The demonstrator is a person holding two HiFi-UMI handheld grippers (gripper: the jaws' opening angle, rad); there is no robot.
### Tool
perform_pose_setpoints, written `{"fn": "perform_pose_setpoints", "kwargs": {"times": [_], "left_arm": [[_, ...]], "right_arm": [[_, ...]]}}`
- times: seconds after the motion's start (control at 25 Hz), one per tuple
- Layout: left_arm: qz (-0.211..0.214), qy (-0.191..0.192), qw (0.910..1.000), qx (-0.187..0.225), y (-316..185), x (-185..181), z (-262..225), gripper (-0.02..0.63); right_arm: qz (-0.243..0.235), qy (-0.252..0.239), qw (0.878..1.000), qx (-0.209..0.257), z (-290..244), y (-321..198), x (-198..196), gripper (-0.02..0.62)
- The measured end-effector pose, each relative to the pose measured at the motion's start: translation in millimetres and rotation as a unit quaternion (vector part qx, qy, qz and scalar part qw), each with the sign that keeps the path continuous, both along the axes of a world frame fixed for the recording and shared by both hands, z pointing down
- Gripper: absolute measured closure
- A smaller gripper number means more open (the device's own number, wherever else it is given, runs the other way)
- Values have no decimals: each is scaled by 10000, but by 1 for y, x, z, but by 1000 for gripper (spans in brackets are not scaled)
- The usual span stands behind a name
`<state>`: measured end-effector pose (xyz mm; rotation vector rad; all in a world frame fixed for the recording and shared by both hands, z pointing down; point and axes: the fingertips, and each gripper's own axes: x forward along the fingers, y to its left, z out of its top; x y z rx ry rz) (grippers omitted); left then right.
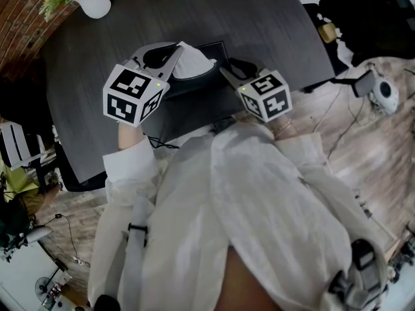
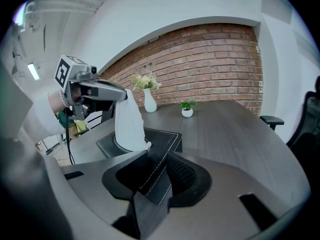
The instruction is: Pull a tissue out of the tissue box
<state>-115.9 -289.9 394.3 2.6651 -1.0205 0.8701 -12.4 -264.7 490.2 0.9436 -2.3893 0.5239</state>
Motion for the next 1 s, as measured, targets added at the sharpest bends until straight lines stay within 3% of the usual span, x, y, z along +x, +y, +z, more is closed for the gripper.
{"fn": "perform_pose_setpoints", "kwargs": {"times": [0.12, 0.32, 0.52, 1.0], "left_arm": [[-78, 91, 9999, 92, -3, -3, -6, 601], [-294, 641, 9967, 412, -21, -15, -44, 601], [-327, 531, 9963, 596, -29, -25, -61, 601], [-572, 893, 9924, 631, -29, -30, -67, 601]], "right_arm": [[-5, 1, 10000, 4, 0, 0, 0, 477], [-8, -13, 10000, 8, 0, 0, 0, 477], [-13, -11, 10000, 2, 0, 0, -1, 477], [-55, -26, 10000, -46, 0, 0, 0, 477]]}}
